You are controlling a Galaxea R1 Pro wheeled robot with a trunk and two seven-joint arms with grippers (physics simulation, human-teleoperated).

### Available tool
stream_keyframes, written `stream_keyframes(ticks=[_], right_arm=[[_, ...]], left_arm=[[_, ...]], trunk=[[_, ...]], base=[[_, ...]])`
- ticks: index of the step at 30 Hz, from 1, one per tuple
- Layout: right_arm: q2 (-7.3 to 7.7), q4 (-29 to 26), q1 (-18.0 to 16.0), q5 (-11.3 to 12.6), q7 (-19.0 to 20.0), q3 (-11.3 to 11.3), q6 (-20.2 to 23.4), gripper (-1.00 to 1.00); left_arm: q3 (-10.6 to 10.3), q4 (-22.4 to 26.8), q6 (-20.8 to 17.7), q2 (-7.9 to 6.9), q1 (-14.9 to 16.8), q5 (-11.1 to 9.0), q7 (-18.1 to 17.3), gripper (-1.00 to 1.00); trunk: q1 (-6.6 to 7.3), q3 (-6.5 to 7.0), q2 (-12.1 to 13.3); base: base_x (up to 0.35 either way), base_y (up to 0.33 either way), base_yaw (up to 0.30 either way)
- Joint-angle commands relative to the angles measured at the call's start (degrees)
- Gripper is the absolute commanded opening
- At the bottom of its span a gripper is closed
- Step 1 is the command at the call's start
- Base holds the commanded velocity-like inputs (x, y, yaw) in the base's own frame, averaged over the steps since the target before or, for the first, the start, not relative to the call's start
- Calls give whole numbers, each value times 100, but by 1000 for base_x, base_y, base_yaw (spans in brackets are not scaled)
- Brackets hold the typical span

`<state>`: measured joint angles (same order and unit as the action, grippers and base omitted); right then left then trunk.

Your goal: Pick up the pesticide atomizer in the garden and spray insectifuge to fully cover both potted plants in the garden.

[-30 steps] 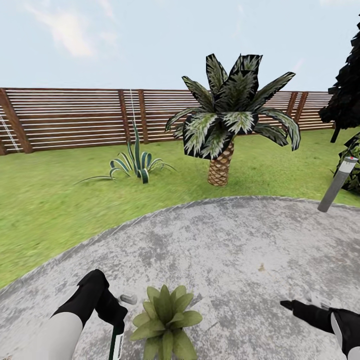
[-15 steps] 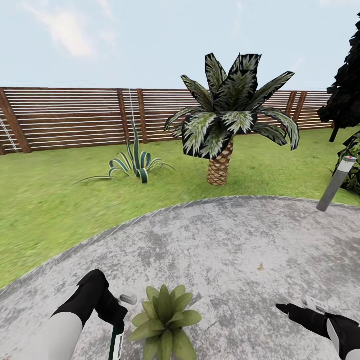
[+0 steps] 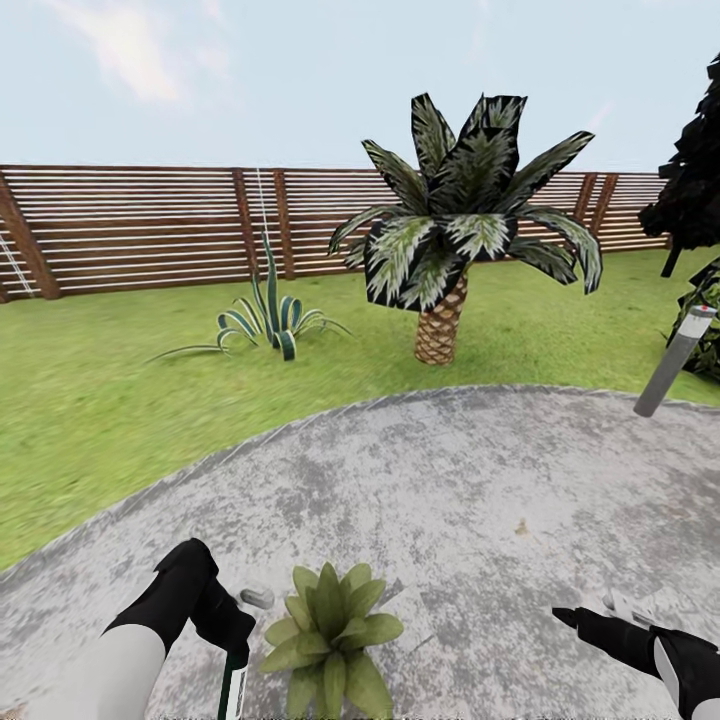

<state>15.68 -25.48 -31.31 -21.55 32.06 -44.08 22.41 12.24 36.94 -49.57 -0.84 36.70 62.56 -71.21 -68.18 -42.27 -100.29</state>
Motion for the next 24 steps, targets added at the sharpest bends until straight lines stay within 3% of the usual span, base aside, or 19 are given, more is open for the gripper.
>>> stream_keyframes(ticks=[1,15,24], right_arm=[[-4,-9,-7,-51,44,-48,26,100],[-3,-8,-7,-51,37,-48,26,100],[-4,-6,-7,-51,37,-48,26,100]], left_arm=[[24,6,-43,5,4,54,-56,-100],[23,-352,-43,13,4,63,-51,-100],[24,-371,-44,6,4,63,-51,-100]], trunk=[[1,-15,-3],[1,-146,-3],[1,-230,-3]], base=[[5,0,0],[247,0,0],[29,0,0]])
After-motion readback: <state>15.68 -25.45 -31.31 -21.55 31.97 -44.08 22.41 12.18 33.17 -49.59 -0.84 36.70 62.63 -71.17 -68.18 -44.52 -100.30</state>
